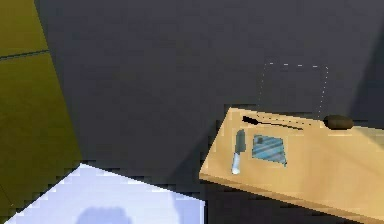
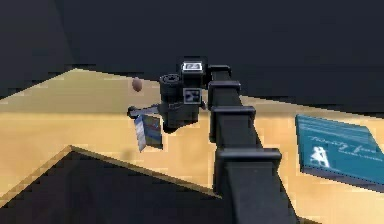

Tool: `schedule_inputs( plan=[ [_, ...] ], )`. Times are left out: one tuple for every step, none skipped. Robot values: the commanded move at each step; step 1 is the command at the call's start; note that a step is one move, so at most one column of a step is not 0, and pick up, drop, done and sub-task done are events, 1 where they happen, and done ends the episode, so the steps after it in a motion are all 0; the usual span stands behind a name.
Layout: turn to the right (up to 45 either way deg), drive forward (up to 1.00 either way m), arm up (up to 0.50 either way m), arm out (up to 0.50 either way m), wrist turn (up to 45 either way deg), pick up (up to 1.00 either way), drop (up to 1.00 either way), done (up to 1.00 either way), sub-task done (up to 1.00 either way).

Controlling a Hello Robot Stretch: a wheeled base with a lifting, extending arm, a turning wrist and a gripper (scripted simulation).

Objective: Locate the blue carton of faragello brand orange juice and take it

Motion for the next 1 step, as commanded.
schedule_inputs(
  plan=[
    [0.0, 0.00, 0.00, 0.00, 0.0, 0.00, 0.00, 1.00, 0.00]
  ],
)
